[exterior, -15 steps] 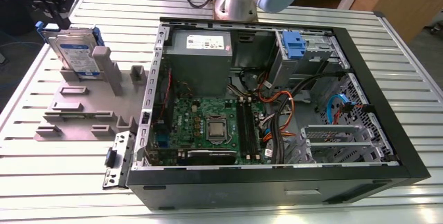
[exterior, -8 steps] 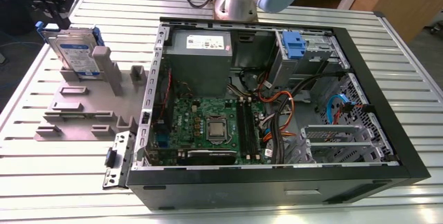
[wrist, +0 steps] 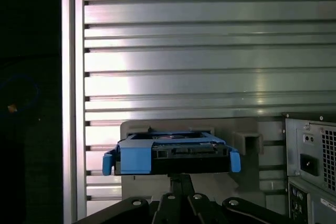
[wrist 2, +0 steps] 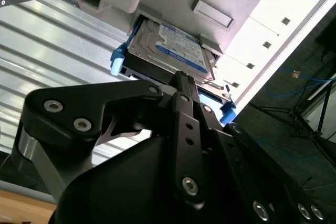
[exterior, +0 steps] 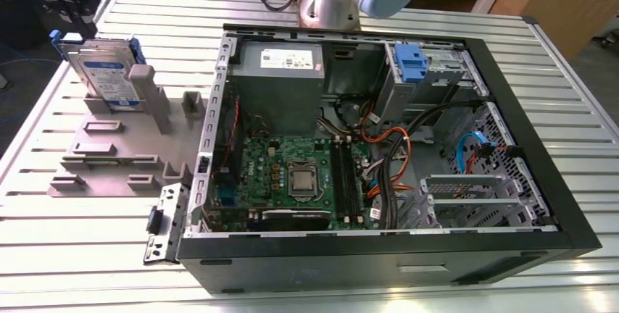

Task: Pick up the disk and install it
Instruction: 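Reach for the disk, then pick up the disk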

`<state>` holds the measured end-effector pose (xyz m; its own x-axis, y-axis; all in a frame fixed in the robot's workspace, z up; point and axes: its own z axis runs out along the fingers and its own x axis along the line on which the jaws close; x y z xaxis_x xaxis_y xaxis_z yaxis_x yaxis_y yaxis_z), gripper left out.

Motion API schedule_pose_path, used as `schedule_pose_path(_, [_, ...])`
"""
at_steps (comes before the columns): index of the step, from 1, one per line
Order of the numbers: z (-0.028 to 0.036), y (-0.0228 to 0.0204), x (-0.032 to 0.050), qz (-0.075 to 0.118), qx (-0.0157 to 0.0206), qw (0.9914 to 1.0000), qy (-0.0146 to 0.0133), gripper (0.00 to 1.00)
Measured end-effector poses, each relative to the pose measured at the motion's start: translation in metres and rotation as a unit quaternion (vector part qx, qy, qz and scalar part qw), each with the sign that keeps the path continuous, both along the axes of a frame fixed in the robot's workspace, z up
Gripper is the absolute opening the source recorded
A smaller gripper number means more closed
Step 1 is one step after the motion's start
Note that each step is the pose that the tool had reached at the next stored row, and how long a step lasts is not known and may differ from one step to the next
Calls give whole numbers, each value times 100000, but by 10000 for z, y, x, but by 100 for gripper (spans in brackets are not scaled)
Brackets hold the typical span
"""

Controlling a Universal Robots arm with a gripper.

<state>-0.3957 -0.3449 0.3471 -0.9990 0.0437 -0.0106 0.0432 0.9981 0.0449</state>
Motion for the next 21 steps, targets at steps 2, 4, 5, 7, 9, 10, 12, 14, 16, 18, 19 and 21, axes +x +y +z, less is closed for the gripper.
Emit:
schedule_pose_path(2, [-2, 4, -33, 1, 0, 100000, -1, 11])
schedule_pose_path(4, [-4, 10, -63, 8, 2, 100000, -3, 11])
schedule_pose_path(5, [-5, 14, -78, 9, 3, 100000, -3, 11])
schedule_pose_path(7, [-7, 23, -112, 12, 3, 100000, -5, 11])
schedule_pose_path(9, [-10, 29, -149, 19, 3, 100000, -8, 11])
schedule_pose_path(10, [-11, 32, -166, 30, 2, 100000, -1, 11])
schedule_pose_path(12, [-14, 39, -195, 42, 1, 100000, -5, 11])
schedule_pose_path(14, [-18, 49, -221, 48, 1, 100000, -2, 11])
schedule_pose_path(16, [-22, 55, -248, 49, 2, 100000, -1, 11])
schedule_pose_path(18, [-25, 56, -271, 51, 1, 100000, -3, 11])
schedule_pose_path(19, [-26, 56, -273, 52, 2, 100000, -3, 11])
schedule_pose_path(21, [-26, 56, -273, 50, -21, 100000, -2, 11])
